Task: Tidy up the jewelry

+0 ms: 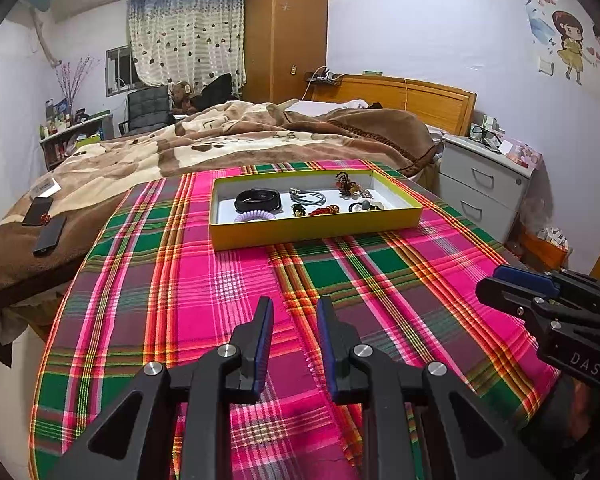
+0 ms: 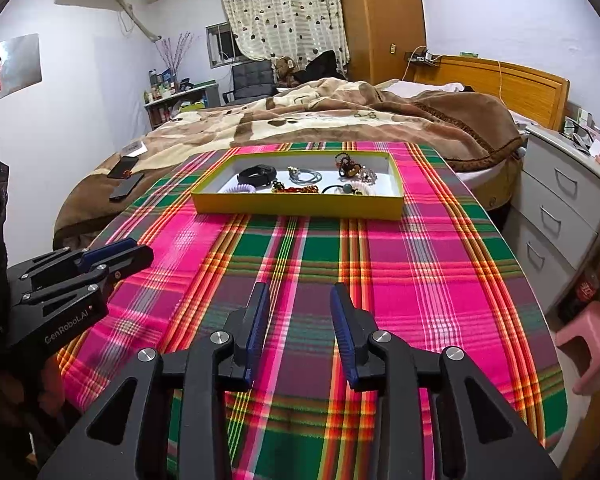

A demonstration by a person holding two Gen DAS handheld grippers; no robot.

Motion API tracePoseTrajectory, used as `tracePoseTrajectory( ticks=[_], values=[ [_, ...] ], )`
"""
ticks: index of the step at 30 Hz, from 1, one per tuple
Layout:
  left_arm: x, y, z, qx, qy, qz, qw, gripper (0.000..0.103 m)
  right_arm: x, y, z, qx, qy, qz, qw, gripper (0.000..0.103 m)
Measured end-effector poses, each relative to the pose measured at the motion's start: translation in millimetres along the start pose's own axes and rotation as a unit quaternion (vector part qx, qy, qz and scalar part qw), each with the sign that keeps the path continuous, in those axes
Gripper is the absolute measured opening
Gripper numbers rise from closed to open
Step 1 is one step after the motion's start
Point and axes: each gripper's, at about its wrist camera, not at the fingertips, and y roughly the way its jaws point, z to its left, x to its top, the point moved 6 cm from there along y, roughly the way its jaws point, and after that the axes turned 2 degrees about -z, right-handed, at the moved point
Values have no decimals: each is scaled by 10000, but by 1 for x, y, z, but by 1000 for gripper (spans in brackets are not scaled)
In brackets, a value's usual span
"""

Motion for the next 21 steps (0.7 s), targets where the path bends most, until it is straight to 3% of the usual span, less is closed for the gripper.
tracePoseTrajectory(
  ticks=[21],
  values=[
    [-2, -2, 3, 68, 47, -48, 10000, 22, -3, 3, 4, 23, -5, 94, 10000, 33]
  ],
)
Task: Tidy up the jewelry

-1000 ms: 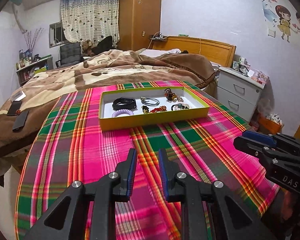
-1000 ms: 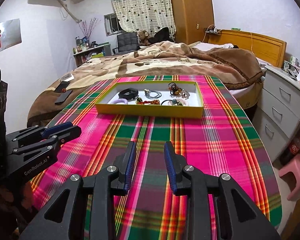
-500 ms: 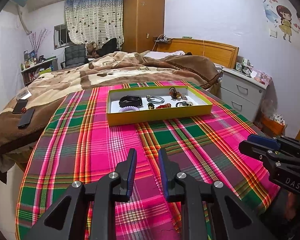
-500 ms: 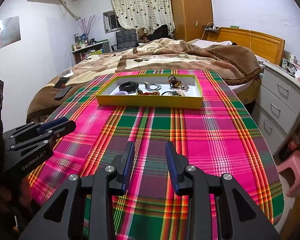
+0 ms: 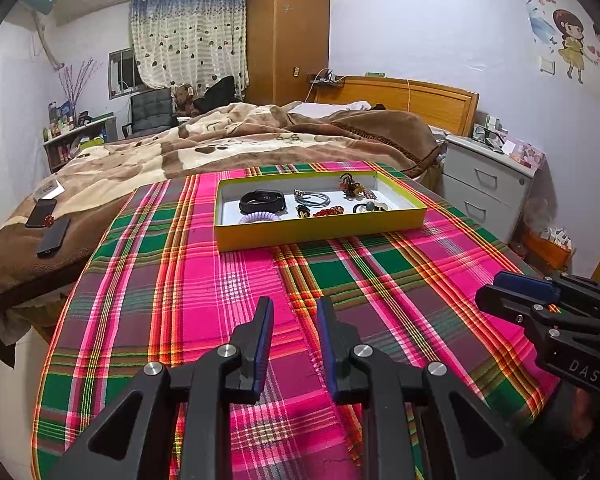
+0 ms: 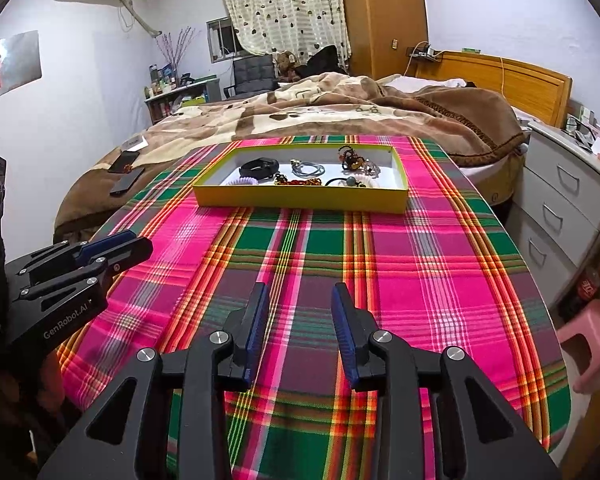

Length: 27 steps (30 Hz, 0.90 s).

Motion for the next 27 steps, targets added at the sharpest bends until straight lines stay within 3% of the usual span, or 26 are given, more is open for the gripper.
tracePoseTrajectory(
  ticks=[27],
  values=[
    [-3, 0, 0, -54, -80, -10, 10000, 22, 0, 0, 2, -4, -13, -2, 10000, 33]
  ],
)
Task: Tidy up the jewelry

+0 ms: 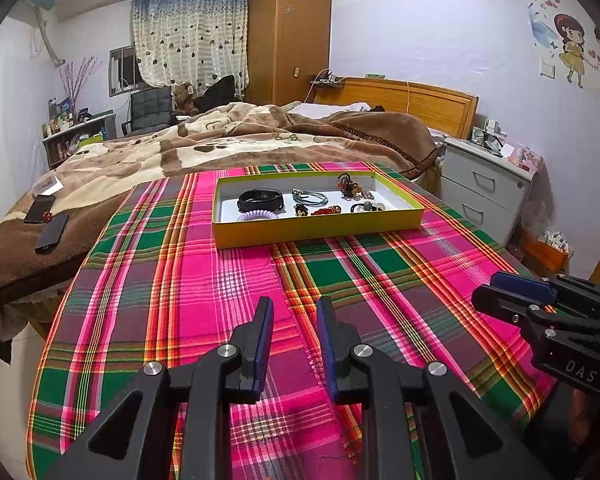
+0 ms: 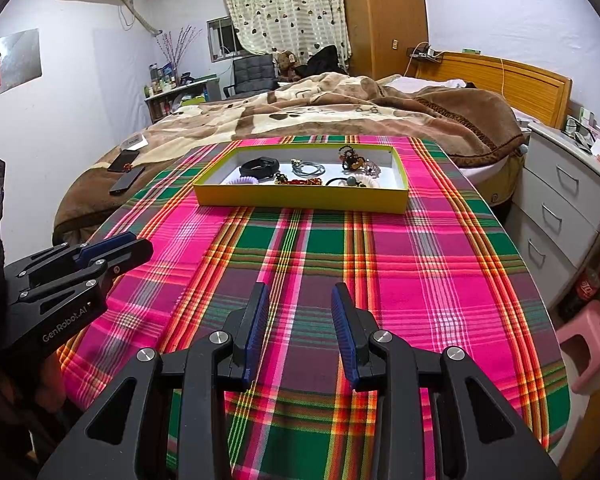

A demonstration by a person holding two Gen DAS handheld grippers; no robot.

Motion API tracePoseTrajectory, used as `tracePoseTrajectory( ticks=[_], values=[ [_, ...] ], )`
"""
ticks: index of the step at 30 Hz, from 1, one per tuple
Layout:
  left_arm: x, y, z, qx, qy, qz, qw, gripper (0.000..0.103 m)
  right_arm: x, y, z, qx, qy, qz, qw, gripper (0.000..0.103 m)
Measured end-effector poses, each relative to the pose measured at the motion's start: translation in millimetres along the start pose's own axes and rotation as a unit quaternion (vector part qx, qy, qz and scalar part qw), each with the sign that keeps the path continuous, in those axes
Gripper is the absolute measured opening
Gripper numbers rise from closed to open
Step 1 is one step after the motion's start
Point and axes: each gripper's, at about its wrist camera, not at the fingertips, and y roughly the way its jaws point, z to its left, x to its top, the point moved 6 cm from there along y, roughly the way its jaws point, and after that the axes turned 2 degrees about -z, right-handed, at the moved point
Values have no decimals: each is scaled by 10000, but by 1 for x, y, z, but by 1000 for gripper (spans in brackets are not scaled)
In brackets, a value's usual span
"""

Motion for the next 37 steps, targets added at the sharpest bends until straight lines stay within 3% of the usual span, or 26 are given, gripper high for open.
tracePoseTrajectory(
  ticks=[37],
  values=[
    [-5, 2, 3, 64, -45, -53, 10000, 22, 0, 0, 0, -24, -45, 15, 10000, 33]
  ],
)
